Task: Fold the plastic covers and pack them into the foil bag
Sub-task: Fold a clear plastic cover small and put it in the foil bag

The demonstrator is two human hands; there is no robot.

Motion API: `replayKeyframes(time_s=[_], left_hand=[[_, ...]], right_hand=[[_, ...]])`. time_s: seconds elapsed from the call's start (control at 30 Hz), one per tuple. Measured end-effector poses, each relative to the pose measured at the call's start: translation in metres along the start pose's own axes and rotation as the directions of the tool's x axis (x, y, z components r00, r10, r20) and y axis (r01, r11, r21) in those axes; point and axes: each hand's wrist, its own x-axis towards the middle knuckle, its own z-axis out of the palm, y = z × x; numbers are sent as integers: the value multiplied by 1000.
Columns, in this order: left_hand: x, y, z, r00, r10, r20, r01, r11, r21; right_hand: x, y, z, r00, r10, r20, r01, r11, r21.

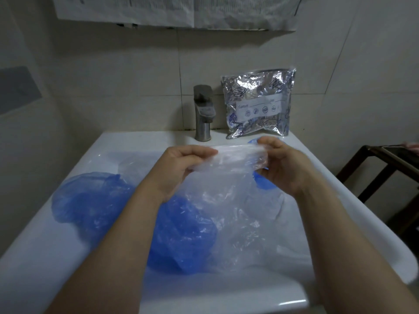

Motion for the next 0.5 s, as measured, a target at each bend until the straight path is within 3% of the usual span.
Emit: replayKeyframes(time_s=[0.13, 0.2, 0.3, 0.5], left_hand=[[4, -2, 11, 986, -53, -155, 64, 996, 69], [5, -6, 14, 964, -52, -259, 79, 992, 94], [5, -13, 16, 967, 11, -253, 50, 971, 232], [2, -7, 13, 985, 24, -171, 19, 969, 246]], right_hand=[[1, 6, 16, 983, -11, -185, 9, 1000, -12], [2, 10, 18, 987, 2, -162, -13, 998, -64], [3, 15, 14, 997, -15, -80, -4, 974, -226], [3, 13, 11, 976, -216, 5, 180, 803, -568]])
